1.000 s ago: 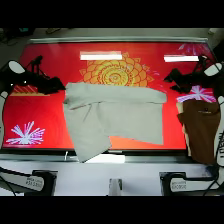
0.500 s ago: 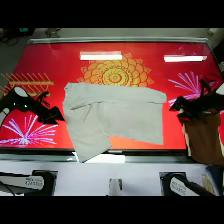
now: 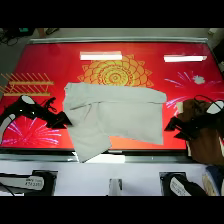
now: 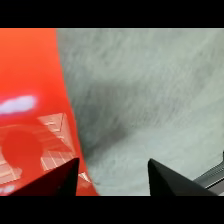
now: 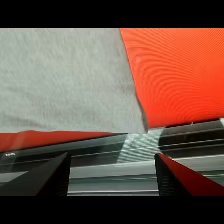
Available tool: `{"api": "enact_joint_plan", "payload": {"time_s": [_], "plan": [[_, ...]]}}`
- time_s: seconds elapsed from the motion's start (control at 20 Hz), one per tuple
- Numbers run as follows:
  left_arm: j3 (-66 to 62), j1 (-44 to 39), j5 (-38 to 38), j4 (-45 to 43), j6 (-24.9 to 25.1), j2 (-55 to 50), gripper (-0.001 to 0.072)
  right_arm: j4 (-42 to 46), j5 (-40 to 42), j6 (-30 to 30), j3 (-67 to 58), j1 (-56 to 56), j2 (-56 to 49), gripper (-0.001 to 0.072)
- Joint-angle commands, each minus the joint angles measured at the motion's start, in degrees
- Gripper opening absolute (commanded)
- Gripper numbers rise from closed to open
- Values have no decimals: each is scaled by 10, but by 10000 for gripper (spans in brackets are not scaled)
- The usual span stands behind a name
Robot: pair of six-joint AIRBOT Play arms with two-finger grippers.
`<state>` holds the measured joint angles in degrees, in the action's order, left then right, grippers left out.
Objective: Fold the shirts.
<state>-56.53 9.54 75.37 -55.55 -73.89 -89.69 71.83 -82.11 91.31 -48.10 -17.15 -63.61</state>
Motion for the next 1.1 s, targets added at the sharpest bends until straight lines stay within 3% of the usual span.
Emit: {"api": "enact_joint_plan", "payload": {"time_s": [0.0, 0.1, 0.25, 0.35, 0.45, 0.55, 1.05], "plan": [[14, -3, 10, -1, 2, 0, 506, 21, -4, 0, 19, 0, 3, 552], [26, -3, 5, 0, 2, 0, 453, 27, 0, 0, 20, 0, 3, 552], [27, -7, -10, 1, -3, 0, 439, 43, 7, 0, 27, 0, 3, 552], [27, -14, -13, 1, -3, 0, 363, 43, 20, 3, 45, 0, 3, 552], [27, -21, -15, 1, -3, 0, 167, 41, 44, 11, 70, 0, 3, 552], [27, -21, -14, 1, -2, 0, 43, 36, 71, 16, 95, 0, 3, 552], [26, -21, -12, 1, -3, 4, 43, -52, 165, 13, 160, 0, -23, 522]]}}
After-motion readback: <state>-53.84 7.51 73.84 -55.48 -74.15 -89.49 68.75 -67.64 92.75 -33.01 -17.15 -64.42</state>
